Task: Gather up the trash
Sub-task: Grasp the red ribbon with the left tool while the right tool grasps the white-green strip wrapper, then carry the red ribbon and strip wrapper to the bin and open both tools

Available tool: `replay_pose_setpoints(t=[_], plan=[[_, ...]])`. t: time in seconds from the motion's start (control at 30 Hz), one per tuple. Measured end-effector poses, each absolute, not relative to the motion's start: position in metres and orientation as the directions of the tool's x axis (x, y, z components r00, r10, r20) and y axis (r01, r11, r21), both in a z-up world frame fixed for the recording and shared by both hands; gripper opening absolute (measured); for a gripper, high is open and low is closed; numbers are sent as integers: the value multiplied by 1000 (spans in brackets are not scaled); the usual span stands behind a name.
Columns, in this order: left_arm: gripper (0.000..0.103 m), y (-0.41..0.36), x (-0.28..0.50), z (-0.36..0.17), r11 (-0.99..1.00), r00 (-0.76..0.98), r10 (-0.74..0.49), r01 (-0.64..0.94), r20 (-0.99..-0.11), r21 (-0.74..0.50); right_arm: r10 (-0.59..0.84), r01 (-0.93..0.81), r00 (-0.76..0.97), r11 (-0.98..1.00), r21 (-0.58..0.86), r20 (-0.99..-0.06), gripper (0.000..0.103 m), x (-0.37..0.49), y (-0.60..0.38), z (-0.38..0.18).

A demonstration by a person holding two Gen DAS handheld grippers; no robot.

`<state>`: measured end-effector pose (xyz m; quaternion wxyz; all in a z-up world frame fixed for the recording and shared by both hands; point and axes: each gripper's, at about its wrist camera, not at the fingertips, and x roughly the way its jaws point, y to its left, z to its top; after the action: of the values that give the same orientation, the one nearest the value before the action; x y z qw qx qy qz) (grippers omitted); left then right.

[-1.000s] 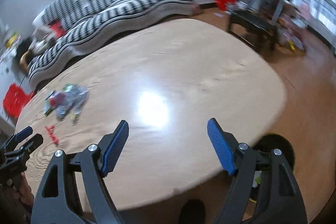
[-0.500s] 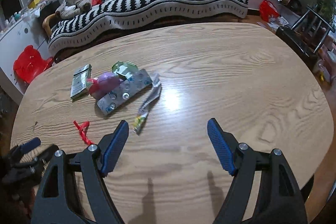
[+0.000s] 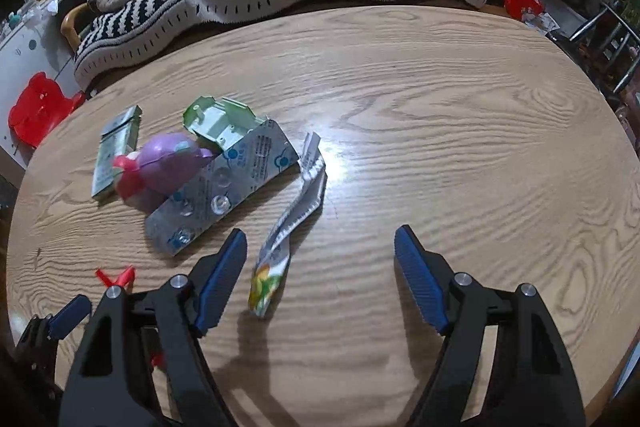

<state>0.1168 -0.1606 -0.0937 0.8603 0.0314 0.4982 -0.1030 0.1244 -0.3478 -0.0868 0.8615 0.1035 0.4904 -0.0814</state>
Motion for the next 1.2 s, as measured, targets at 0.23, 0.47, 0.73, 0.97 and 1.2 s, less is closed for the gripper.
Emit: replay_pose_setpoints(t=[0.23, 0.47, 0.73, 0.97, 1.2], plan=[[73, -174, 107, -92, 966, 519, -120, 258, -846, 21, -76, 180, 501, 984, 18, -862, 31, 138, -338, -93], [11, -171, 103, -85, 957, 488, -183, 287, -854, -41, -33, 173, 493, 983, 61, -869, 11, 126, -345, -87], [11, -161, 100, -79, 957, 466, -203, 281, -862, -73, -30, 179, 520, 981, 74, -853, 11, 95, -356, -69], [11, -166, 94, -66, 953, 491, -210, 297, -845, -64, -16, 184, 537, 978, 99, -844, 11, 73, -365, -57], [11, -188, 82, -52, 941, 509, -238, 332, -827, -66, -31, 199, 579, 974, 104, -815, 11, 29, -383, -31]])
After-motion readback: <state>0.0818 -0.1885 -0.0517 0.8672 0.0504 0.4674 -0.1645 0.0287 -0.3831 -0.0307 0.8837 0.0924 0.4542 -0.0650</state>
